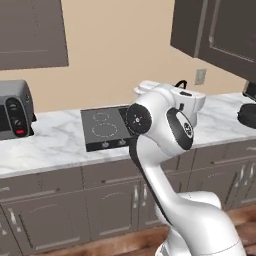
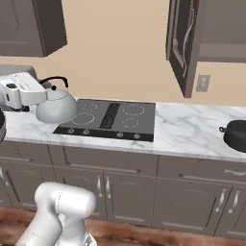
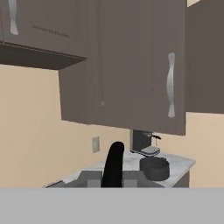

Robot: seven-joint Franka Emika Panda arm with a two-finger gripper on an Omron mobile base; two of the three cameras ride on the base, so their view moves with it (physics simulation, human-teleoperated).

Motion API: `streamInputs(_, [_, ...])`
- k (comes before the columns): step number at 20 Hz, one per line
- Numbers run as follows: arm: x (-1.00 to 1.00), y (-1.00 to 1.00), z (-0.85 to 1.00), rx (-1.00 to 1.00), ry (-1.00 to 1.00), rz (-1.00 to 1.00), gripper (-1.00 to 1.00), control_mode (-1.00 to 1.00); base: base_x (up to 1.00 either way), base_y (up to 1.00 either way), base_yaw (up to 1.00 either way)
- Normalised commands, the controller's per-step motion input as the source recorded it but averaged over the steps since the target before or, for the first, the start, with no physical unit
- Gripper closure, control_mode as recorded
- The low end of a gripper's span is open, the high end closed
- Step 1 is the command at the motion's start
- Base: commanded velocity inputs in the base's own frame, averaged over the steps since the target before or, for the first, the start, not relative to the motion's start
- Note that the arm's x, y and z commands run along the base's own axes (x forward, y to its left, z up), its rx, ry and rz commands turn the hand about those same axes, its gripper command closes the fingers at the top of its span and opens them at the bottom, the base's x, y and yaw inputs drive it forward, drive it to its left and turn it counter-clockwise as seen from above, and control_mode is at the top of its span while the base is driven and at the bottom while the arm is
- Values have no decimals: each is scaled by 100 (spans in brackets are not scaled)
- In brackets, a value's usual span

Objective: Pick the kettle from the cabinet and place it on a stove burner. Then pick the pot from the counter and place it on another stove burner. Finally, turn both burners on.

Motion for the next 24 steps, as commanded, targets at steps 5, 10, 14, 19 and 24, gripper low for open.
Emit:
streamInputs(5, [0,0,0,0,0,0,100,100,63,10,-1])
streamInputs(10, [0,0,0,0,0,0,100,100,58,2,0])
streamInputs(14, [0,0,0,0,0,0,100,100,61,2,0])
streamInputs(19, [0,0,0,0,0,0,100,100,61,3,0])
streamInputs(24, [0,0,0,0,0,0,100,100,63,5,0])
